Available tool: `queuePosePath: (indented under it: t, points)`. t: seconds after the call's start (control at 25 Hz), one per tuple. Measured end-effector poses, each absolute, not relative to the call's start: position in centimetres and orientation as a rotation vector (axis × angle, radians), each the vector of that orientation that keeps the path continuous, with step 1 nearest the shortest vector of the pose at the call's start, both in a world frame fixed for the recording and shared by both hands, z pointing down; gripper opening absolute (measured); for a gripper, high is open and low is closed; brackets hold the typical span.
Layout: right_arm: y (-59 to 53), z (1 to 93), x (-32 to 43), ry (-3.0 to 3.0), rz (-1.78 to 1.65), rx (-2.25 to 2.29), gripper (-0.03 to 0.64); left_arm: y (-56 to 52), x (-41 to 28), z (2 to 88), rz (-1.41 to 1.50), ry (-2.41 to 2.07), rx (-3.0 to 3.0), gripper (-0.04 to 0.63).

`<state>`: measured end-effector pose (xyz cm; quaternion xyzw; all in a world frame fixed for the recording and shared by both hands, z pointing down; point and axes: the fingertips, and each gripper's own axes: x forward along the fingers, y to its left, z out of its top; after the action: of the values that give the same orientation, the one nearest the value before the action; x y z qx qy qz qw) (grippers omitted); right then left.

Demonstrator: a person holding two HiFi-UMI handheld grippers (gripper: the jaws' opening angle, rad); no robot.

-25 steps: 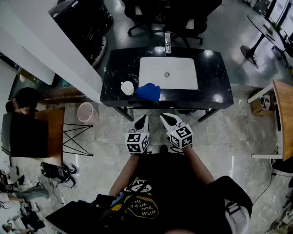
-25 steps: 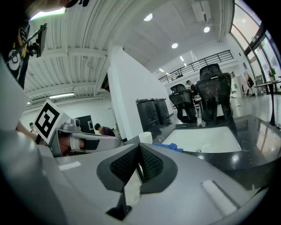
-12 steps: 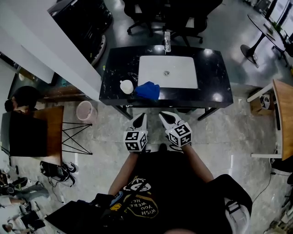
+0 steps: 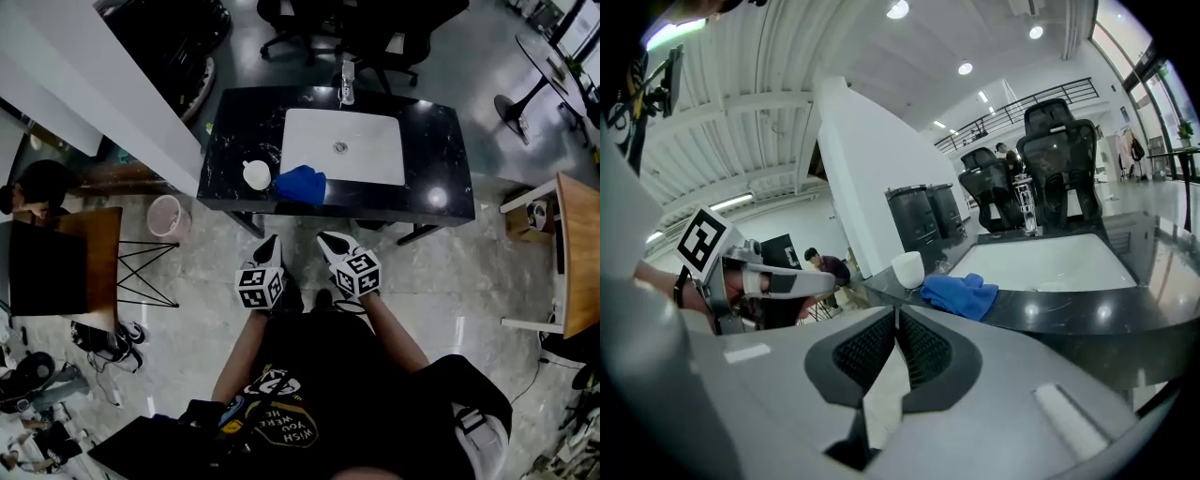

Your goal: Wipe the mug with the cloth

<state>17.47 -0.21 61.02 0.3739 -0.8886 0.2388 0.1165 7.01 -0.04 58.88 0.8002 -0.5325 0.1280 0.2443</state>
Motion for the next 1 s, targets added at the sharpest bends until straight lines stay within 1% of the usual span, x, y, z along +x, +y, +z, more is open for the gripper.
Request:
queuePosePath:
  t: [0.08,0.32,0.6,1.0]
  points:
    - [-2.1,61.7,17.0,-2.571,0.704,1.092,0.019,-1.7,6.0,59.3,0.353,-1.456,2.177,0.003]
    - [-8.4,60.9,14.7,-2.538,0.618,1.093,0.020,-7.1,3.6,59.3,0.322,-1.412,2.222,0.003]
    - [-13.3,60.0,12.3,-2.504,0.559,1.174,0.020,-12.3,1.0,59.6,0.290,-1.291,2.272,0.003]
    - [-16.3,62.6,11.1,-2.384,0.445,1.200,0.025,-16.1,-1.6,61.4,0.308,-1.240,2.309,0.003]
